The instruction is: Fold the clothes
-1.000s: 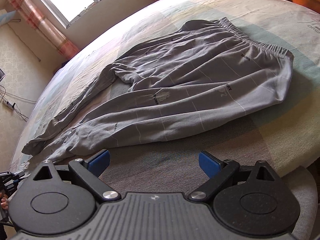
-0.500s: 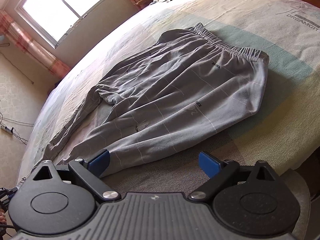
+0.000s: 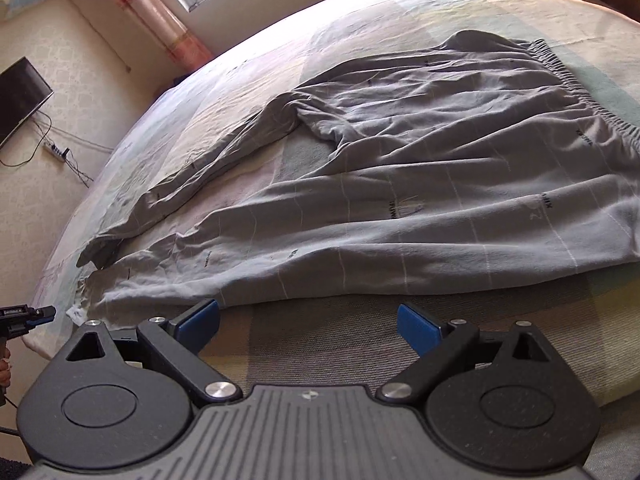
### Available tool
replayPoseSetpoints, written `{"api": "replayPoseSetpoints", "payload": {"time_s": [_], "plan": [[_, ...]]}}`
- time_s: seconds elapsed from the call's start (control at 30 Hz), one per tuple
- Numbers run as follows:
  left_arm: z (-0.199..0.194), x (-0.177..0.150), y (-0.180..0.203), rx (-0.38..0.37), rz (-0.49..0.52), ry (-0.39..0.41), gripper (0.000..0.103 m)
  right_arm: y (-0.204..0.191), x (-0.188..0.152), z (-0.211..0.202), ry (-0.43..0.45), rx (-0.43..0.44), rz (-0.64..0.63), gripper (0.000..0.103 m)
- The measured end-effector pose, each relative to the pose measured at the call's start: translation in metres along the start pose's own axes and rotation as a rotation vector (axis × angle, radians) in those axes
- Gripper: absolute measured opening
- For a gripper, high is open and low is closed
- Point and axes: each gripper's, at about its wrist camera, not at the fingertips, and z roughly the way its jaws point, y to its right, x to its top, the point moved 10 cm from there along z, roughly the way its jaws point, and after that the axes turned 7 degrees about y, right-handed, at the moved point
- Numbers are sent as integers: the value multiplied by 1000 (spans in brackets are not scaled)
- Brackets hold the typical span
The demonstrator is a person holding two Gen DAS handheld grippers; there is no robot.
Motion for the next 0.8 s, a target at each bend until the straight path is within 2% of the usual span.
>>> {"api": "replayPoseSetpoints", "payload": {"time_s": [0.03,0.1,0.17,0.2,0.27,0.37,0.47,0.6,0.8], "plan": [[0,-2,17,-32,56,-12,34,-4,-3,3,-14,4,-20,97],[4,-10,60,-120,169,-44,41,-9,-8,9,-42,-13,-89,85],[10,-20,106,-206,289,-71,42,-13,-14,13,-73,-59,-203,56],[13,-25,130,-249,347,-84,43,-13,-16,14,-81,-85,-258,50],[19,-39,174,-339,425,-118,44,-13,-17,14,-88,-122,-350,27],[26,-61,235,-467,529,-168,47,-8,-16,9,-89,-149,-406,24],[36,-83,280,-552,591,-213,48,2,-12,6,-88,-173,-420,24],[53,-97,318,-595,618,-245,48,17,-4,10,-82,-204,-413,24],[74,-76,334,-595,570,-211,50,25,23,19,-48,-206,-426,24]]}}
